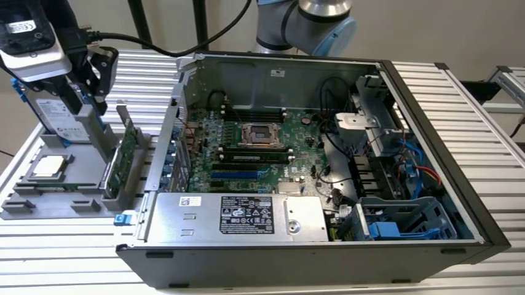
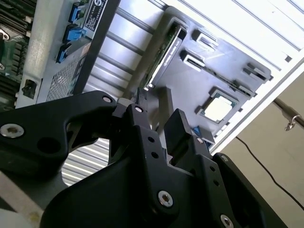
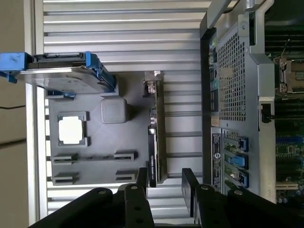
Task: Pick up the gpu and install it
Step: 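Pick up the gpu and move the gpu toward the slot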
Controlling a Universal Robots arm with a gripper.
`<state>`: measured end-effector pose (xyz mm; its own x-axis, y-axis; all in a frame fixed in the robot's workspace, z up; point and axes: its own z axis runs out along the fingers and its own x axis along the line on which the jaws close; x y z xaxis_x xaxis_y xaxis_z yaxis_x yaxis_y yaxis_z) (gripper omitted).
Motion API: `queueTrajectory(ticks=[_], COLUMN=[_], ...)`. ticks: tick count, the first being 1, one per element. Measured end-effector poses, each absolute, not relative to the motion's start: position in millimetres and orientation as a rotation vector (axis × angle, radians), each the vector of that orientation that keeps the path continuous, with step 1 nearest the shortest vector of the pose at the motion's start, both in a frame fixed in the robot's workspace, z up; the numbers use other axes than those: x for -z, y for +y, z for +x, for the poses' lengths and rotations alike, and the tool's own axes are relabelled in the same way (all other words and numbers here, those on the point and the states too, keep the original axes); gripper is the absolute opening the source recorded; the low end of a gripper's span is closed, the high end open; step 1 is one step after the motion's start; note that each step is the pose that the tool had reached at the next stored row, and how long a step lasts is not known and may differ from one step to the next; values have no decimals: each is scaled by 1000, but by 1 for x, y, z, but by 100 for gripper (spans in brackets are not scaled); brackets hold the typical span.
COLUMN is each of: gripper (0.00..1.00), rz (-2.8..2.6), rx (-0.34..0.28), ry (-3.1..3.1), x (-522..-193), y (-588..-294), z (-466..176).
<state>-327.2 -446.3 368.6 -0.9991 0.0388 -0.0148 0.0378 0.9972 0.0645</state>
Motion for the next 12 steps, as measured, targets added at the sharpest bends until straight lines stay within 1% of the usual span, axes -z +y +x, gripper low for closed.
queueTrajectory(ticks=[12], gripper=[100], rz=[60], rx=[-100], ry=[3125], x=[-360], y=[-446], z=[-328])
